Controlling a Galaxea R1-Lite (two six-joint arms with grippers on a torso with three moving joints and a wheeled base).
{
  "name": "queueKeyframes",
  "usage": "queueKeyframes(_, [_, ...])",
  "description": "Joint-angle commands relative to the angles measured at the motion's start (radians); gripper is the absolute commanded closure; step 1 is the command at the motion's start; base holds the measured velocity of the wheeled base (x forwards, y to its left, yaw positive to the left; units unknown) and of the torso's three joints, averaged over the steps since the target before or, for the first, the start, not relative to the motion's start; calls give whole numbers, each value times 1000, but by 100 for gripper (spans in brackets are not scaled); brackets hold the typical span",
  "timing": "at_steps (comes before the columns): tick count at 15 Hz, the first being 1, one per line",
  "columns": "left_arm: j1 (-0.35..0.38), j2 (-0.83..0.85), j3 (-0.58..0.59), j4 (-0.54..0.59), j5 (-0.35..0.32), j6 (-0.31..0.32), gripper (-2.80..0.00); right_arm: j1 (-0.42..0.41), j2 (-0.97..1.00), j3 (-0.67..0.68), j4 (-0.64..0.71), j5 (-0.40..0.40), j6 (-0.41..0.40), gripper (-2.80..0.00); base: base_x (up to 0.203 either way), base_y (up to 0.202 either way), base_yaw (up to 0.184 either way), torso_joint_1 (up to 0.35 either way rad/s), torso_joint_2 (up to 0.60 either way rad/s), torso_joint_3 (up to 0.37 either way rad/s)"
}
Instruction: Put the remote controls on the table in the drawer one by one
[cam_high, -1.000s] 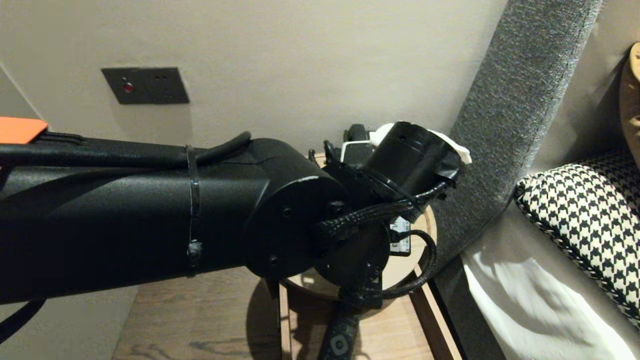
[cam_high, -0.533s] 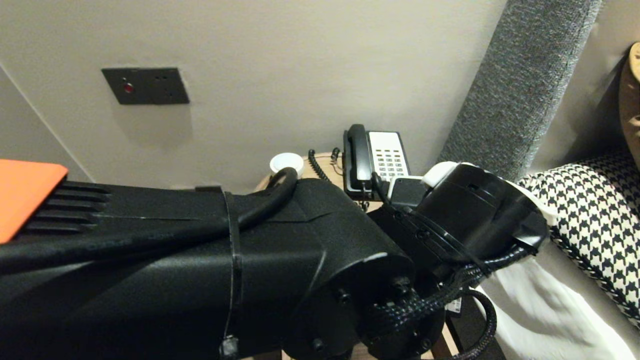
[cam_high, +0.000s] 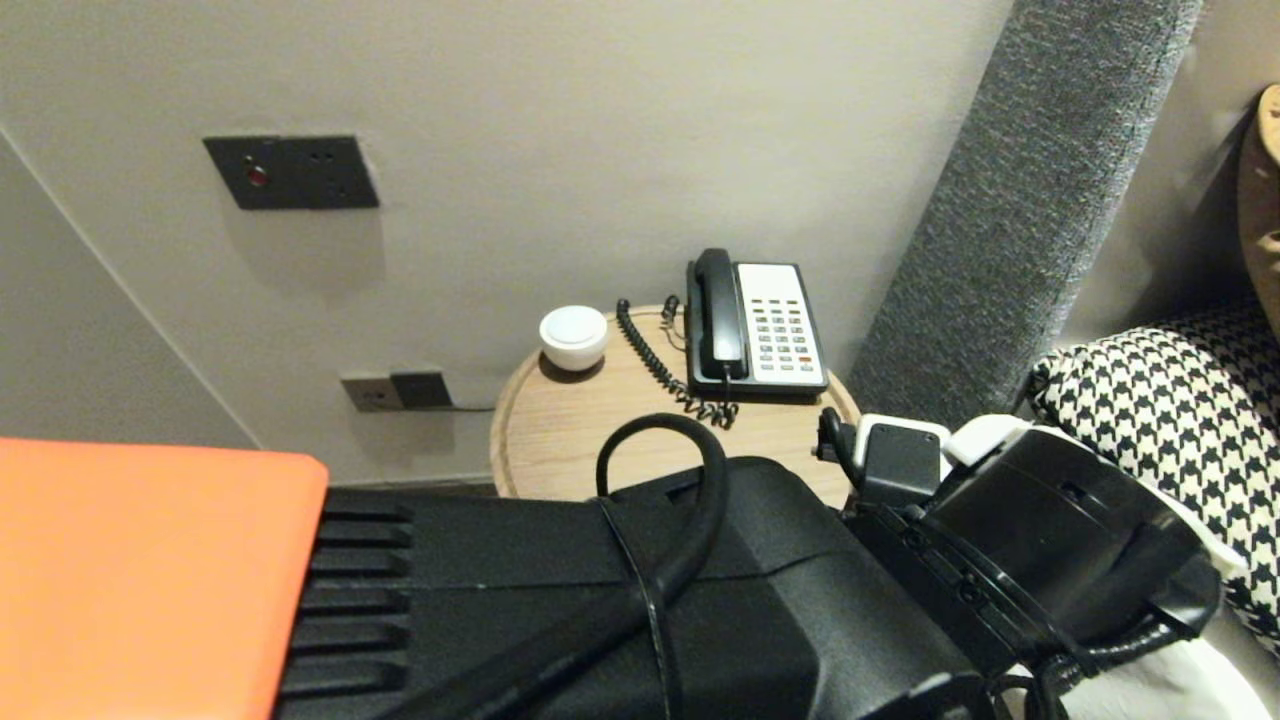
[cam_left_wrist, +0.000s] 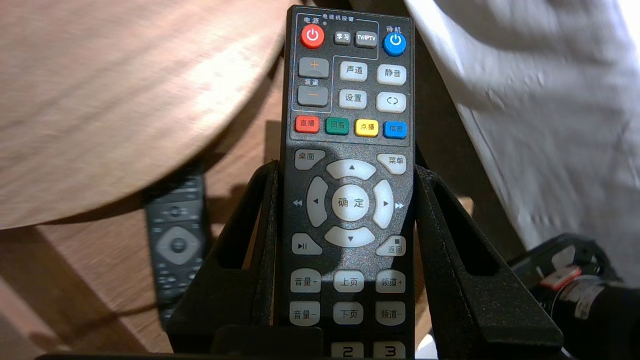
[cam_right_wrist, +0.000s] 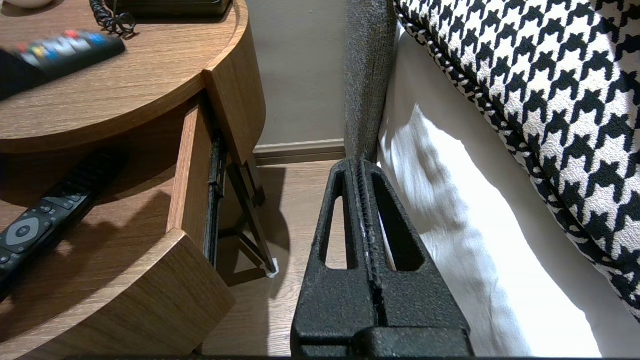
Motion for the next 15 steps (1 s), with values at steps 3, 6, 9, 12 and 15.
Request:
queueKeyframes(3, [1,90,-40,4,-2,8,0,1,1,40,-1,0,0,0,0,0,0,0,0,0])
queueKeyframes(6, [5,139,-76,2,-5,26,0,-1,1,40,-1,0,0,0,0,0,0,0,0,0])
queueKeyframes(9, [12,161,-76,-2,-4,25,0,-1,1,40,-1,0,0,0,0,0,0,0,0,0])
queueKeyframes(12, [19,170,-64,-2,1,23,0,0,1,40,-1,0,0,0,0,0,0,0,0,0])
queueKeyframes(15, [24,175,-58,-4,6,11,0,-1,1,40,-1,0,0,0,0,0,0,0,0,0])
